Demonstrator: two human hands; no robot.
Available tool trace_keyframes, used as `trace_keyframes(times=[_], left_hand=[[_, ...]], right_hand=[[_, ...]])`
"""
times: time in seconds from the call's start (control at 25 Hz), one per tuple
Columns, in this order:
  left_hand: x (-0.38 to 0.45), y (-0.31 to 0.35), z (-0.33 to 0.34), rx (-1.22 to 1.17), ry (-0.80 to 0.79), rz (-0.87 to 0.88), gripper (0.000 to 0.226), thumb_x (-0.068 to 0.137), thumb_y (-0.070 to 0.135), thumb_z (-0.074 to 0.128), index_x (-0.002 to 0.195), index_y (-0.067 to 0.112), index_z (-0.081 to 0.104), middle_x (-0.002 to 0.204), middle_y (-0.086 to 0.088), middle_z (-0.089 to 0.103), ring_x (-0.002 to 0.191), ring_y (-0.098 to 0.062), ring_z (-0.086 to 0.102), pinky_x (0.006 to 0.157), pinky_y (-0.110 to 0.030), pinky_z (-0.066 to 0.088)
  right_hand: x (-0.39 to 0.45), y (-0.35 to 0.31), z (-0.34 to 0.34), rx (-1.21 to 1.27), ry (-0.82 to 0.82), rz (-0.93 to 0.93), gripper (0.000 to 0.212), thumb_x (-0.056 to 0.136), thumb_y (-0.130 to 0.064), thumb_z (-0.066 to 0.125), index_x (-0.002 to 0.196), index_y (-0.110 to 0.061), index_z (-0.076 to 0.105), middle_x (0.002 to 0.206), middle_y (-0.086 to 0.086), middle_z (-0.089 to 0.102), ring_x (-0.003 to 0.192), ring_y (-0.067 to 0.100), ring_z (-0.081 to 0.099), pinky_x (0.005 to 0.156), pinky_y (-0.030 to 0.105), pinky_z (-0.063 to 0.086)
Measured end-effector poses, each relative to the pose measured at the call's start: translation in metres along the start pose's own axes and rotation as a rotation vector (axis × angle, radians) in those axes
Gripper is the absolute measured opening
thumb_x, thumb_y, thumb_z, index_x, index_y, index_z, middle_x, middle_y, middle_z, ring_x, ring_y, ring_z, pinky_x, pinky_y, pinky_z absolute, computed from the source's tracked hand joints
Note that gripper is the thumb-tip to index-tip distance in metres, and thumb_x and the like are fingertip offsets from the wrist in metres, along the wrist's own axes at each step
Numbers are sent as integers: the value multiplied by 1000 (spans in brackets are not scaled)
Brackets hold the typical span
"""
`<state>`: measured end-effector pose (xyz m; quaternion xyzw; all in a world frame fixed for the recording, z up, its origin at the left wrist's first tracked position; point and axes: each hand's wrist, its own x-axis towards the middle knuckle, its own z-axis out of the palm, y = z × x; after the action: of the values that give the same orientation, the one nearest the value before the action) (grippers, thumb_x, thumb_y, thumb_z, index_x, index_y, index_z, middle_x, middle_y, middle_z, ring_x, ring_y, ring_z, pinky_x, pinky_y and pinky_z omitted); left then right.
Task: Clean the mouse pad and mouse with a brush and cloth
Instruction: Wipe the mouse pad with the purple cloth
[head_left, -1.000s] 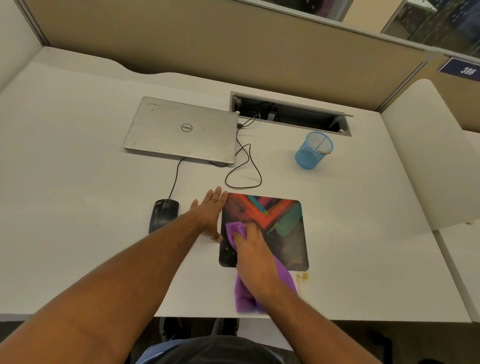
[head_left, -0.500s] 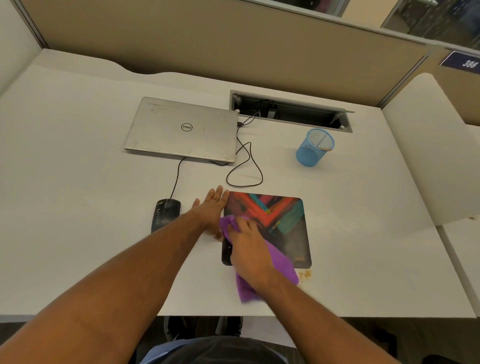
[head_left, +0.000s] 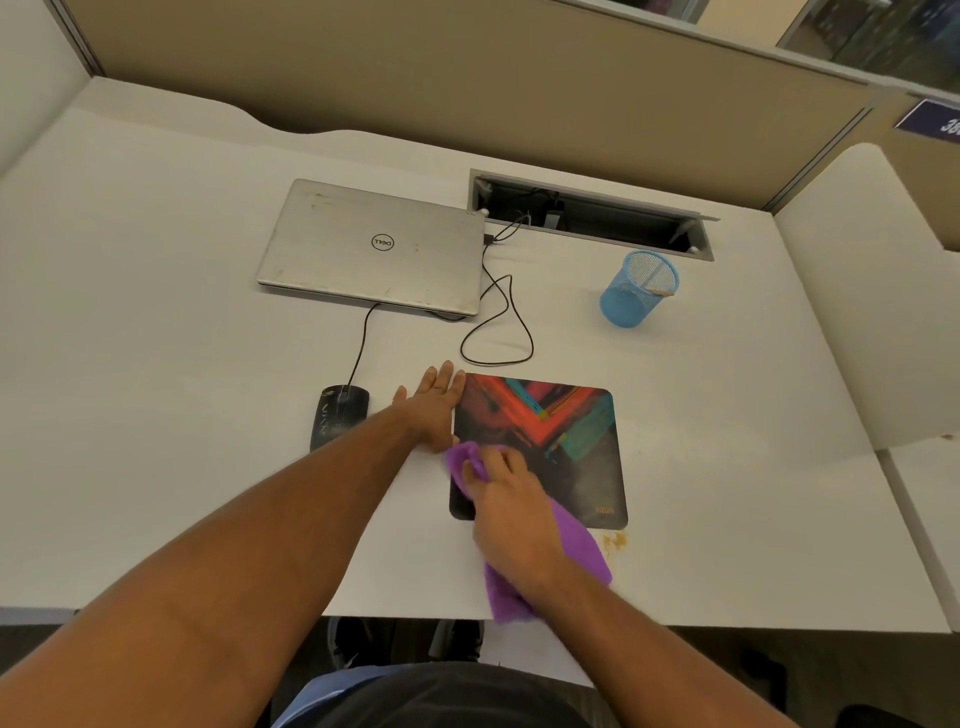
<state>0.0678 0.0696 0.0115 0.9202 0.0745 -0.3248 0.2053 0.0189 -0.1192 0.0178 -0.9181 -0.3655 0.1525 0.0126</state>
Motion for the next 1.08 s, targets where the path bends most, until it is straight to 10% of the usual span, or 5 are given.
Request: trace_keyframes(times=[0.4,1.08], left_hand=[[-3,3,1,8,-10,-20,113,90,42,68,155,16,-21,161,-7,-29,149,-27,-21,120,-54,-1],[-2,0,1,-56,19,-31,92,94,-7,45,156,20,-17,161,-2,-28,149,-23,-21,121,-53,-1]], right_hand=[[13,6,-6,-6,47,18,58,96,-19,61,151,-16,45,154,5,38,141,29,31,113,39,39],[-11,6,2,-49,-40,-217,58,92,-18,67,148,-18,51,152,4,39,139,29,30,111,42,42]])
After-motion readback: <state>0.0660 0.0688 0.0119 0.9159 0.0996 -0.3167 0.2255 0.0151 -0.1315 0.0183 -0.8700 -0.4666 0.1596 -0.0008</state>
